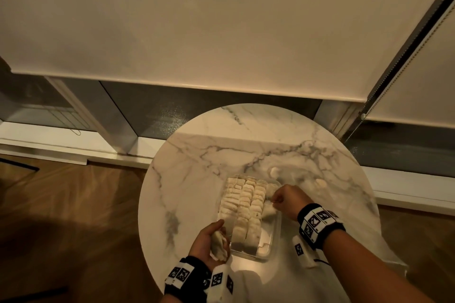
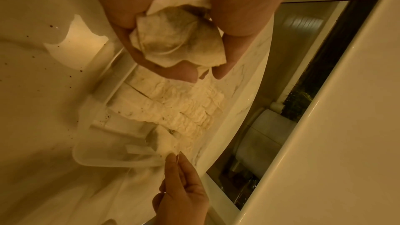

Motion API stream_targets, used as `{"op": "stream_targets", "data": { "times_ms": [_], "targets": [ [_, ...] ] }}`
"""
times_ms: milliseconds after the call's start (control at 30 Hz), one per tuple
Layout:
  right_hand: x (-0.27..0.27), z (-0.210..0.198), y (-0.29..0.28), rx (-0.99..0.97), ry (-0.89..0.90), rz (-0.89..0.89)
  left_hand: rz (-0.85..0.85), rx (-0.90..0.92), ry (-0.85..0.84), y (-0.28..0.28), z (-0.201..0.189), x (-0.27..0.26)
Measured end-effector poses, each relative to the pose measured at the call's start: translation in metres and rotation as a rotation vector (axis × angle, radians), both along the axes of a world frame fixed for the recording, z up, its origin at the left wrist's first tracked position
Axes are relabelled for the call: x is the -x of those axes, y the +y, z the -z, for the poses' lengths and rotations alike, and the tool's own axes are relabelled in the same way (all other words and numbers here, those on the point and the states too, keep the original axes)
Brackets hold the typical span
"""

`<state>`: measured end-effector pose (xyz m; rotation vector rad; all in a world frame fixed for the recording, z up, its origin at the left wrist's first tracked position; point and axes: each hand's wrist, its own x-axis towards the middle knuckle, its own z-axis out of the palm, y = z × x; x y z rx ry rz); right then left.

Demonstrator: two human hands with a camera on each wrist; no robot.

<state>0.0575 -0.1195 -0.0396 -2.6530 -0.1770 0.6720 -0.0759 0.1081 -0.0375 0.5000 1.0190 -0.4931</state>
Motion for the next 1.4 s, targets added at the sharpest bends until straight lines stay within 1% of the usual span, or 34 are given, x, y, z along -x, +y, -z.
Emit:
{"op": "stream_targets", "data": {
  "times_ms": [100,233,400,633,800,933,1133,1267,1400],
  "targets": [
    [-0.009,-0.003,0.006,0.15,-0.054,-0.073,-0.01,0.012,0.01,-0.002,-0.001,-0.002],
    [-0.018,-0.008,0.015,0.275,-0.124,-0.112,-0.011,0.02,0.02,-0.002,0.0,-0.002],
    [-0.025,-0.008,0.02,0.365,-0.144,-0.143,-0.011,-0.006,0.024,-0.001,0.004,-0.001],
    [-0.024,-0.011,0.028,0.469,-0.158,-0.187,0.001,0.024,0.031,-0.003,-0.001,0.0],
    [-0.022,-0.015,0.029,0.476,-0.199,-0.201,0.023,0.025,0.033,-0.002,0.002,0.001],
    [-0.021,-0.019,0.028,0.426,-0.225,-0.195,0.036,0.042,0.027,-0.003,0.002,0.002],
    [-0.007,-0.019,0.018,0.333,-0.323,-0.038,0.014,0.059,0.024,-0.005,0.001,0.005],
    [0.008,-0.015,0.013,0.268,-0.289,0.016,0.007,0.063,0.023,-0.007,0.001,0.007],
    [0.018,-0.007,0.017,0.26,-0.218,-0.049,-0.008,0.066,0.022,-0.009,0.0,0.008]
  ]
}}
